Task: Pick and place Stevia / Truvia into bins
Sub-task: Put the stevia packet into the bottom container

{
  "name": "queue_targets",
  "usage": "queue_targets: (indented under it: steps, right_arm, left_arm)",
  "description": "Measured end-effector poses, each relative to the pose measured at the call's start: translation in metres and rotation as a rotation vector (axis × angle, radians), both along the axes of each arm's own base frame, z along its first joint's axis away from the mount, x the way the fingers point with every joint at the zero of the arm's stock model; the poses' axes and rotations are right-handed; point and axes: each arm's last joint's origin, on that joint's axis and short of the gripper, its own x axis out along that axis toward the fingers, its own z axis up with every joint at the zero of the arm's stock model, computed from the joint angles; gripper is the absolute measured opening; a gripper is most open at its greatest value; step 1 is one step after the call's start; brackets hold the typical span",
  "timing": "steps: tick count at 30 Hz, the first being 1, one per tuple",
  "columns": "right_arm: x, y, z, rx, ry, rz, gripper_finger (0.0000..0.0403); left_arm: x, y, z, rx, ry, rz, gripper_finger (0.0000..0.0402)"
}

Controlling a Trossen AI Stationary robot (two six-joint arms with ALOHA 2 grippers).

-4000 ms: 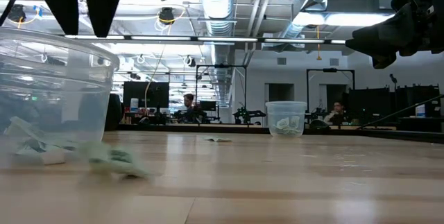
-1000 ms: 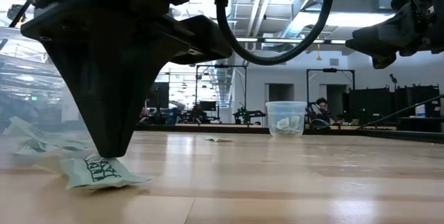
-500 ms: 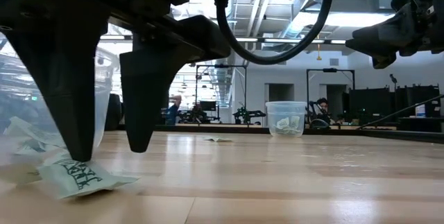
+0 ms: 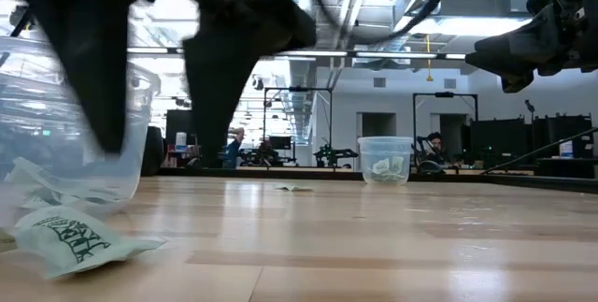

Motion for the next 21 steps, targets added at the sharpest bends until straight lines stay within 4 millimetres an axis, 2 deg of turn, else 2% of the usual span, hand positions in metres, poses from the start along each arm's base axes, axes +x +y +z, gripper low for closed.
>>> queue_targets:
  steps: [4, 9, 15, 21]
  right_arm:
    - [0.000, 0.000, 0.000, 0.000, 0.000, 0.000, 0.0159]
    - [0.000, 0.000, 0.000, 0.000, 0.000, 0.000, 0.0159]
    - [0.000, 0.000, 0.000, 0.000, 0.000, 0.000, 0.0159]
    - [0.000, 0.000, 0.000, 0.000, 0.000, 0.000, 0.0159]
  left_arm:
    - [0.006, -0.003, 0.016, -0.032, -0.053, 0.021, 0.0216]
    - [-0.004, -0.014, 0.016, -0.034, -0.020, 0.047, 0.0215]
    - [-0.017, -0.020, 0.001, 0.002, 0.043, 0.106, 0.0215]
    - [-0.018, -0.020, -0.013, -0.011, 0.039, 0.113, 0.0215]
